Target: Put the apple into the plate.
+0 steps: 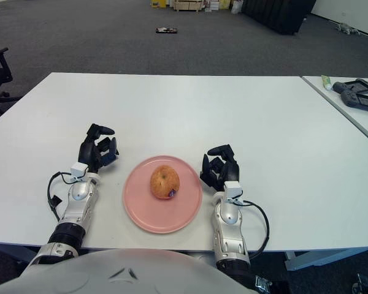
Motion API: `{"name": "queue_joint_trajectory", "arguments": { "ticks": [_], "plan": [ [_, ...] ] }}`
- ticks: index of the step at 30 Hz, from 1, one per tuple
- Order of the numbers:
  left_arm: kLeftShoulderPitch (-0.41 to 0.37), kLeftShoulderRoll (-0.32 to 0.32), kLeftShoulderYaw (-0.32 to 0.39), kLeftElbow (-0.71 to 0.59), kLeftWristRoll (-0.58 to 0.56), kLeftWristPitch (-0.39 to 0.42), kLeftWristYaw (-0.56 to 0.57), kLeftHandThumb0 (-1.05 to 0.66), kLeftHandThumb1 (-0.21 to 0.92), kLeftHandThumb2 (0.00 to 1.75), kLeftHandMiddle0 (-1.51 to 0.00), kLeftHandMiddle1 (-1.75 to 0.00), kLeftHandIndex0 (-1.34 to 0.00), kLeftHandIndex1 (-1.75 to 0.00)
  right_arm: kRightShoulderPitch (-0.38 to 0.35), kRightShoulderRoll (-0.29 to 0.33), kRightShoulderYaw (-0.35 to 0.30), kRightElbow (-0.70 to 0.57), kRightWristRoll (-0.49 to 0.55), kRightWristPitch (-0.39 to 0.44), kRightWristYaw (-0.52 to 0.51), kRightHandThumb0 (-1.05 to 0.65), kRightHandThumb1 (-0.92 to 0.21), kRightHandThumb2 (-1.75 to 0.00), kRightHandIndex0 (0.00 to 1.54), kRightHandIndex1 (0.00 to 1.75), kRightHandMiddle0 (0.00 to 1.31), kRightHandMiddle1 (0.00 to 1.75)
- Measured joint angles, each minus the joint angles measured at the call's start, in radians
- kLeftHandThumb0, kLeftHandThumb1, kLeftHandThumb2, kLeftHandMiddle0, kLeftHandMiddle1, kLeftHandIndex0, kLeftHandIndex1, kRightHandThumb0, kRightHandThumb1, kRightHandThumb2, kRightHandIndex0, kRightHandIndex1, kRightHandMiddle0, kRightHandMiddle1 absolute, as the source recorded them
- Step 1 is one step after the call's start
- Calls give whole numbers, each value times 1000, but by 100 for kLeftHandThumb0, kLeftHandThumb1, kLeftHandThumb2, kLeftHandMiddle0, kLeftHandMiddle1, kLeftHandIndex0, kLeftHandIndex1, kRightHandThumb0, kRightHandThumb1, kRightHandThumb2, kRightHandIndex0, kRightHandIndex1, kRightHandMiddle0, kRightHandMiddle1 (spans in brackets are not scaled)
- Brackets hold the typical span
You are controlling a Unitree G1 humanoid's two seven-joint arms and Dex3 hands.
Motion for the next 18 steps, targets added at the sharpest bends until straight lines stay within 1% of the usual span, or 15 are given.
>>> {"name": "queue_joint_trajectory", "arguments": {
  "ticks": [2, 6, 12, 18],
  "plan": [
    [9, -1, -2, -13, 0, 19, -1, -39, 63, 93, -77, -175, -38, -175, 0, 0, 0, -1, 3, 2, 1, -40, -60, -96, 71, 175, 39, 175],
    [31, -2, -8, -47, 4, 82, -1, -39, 63, 93, -76, -175, -38, -175, -1, 0, -1, -2, 12, 3, 6, -40, -60, -96, 71, 175, 39, 175],
    [54, 0, -21, -96, 42, 150, 12, -39, 64, 92, -70, -175, -37, -175, 0, 0, -1, -7, 21, 8, 14, -40, -62, -95, 68, 175, 38, 175],
    [54, 2, -26, -109, 62, 187, 20, -39, 65, 90, -66, -175, -36, -175, 3, 0, -4, -23, 29, 32, 15, -39, -62, -94, 69, 175, 38, 175]
  ]
}}
